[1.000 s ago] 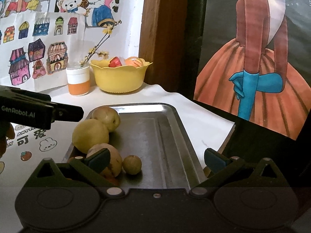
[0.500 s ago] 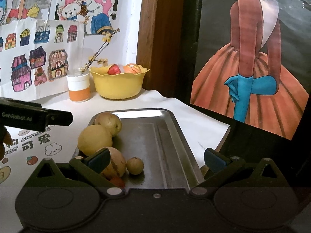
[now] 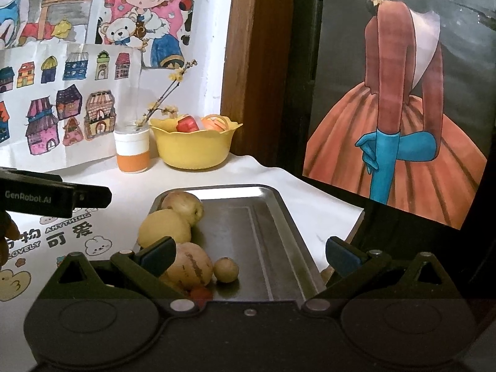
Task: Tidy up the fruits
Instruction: 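Lift both open tools away from the tray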
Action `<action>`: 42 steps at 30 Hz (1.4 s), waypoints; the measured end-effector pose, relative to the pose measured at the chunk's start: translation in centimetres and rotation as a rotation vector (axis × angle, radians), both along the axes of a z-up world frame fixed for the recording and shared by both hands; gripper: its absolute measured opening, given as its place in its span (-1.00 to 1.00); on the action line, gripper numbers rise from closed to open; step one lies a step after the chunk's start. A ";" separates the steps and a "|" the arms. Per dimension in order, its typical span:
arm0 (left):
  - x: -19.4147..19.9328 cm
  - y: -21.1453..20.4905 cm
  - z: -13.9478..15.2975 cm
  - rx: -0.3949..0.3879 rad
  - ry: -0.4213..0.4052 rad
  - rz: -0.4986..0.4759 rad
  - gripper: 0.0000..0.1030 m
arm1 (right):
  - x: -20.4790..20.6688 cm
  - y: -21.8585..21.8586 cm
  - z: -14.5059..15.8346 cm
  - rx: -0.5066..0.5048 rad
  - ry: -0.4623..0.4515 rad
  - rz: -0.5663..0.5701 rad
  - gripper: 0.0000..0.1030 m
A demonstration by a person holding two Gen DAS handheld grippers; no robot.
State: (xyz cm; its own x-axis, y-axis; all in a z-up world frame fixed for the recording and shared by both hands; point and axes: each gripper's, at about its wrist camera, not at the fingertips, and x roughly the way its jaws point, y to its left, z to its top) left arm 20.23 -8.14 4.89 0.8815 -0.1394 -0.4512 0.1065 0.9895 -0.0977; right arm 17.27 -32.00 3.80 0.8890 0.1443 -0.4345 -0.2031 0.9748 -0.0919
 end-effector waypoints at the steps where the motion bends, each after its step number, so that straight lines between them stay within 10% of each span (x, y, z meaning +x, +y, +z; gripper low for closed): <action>1: -0.2 0.1 0.0 -0.003 0.001 0.001 0.99 | -0.1 0.0 0.1 -0.002 -0.001 0.002 0.99; 42: -6.9 2.8 0.4 -0.056 -0.016 0.073 0.99 | -7.2 1.9 1.8 0.024 -0.077 -0.055 0.99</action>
State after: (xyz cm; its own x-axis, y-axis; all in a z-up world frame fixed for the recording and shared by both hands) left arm 13.28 -5.33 5.33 0.8974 -0.0990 -0.4299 0.0362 0.9877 -0.1520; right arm 10.11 -30.09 5.59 0.9265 0.1044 -0.3616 -0.1429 0.9864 -0.0814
